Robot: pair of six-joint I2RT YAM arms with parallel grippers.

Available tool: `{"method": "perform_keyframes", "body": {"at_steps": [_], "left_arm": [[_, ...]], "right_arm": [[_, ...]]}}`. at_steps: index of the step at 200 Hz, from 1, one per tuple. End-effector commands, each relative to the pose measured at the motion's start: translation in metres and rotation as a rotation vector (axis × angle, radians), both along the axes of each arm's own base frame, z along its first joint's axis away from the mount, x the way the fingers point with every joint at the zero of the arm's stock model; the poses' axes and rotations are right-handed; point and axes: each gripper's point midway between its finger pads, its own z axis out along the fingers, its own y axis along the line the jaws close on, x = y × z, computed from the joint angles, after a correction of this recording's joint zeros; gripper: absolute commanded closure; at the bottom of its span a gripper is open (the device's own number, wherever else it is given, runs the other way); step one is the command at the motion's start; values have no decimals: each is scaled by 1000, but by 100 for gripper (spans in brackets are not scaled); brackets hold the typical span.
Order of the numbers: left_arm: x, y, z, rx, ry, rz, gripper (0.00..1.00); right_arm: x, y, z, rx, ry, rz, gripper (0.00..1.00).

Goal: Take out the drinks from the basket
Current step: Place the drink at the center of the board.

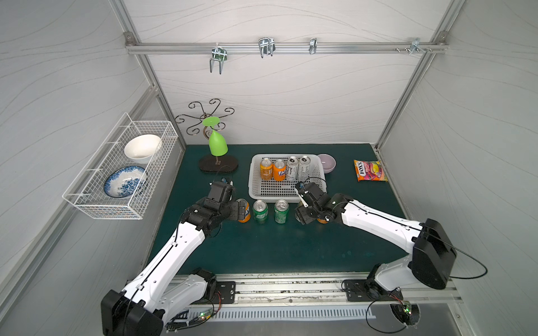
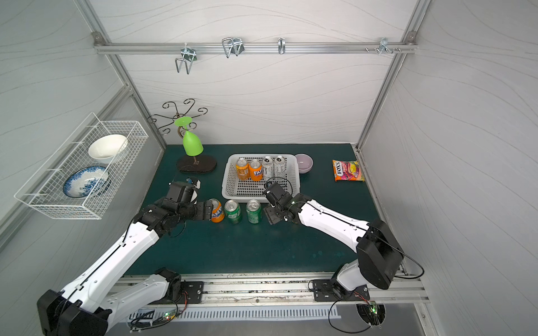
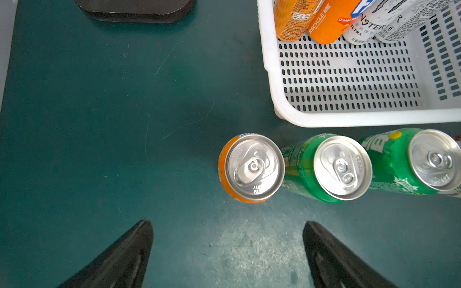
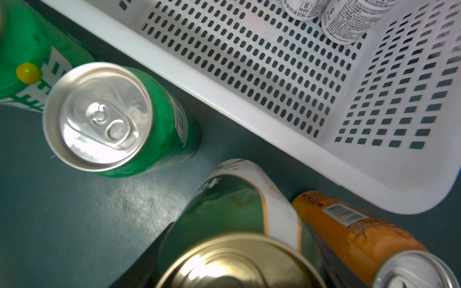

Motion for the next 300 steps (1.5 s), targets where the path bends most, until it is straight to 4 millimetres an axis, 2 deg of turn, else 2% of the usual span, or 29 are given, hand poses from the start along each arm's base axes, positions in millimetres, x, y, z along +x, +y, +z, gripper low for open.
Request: {"method": "perform_keyframes", "body": {"at_steps": [1, 122, 208, 242, 300], "left_arm": [[8, -3, 12, -22, -52, -8, 2], [8, -3, 10, -18, -46, -8, 2], [7, -4, 10, -21, -43, -11, 2], [8, -4, 10, -20, -43, -11, 2], [8, -3, 10, -20, -44, -11, 2]], "right_arm": [[16, 8, 10, 61, -50, -35, 39], [27, 5, -12, 36, -34, -57, 39], [27, 6, -25, 35, -7, -73, 38], [26, 2, -29, 20, 6, -81, 31], [25, 2, -20, 24, 6, -73, 23]]}}
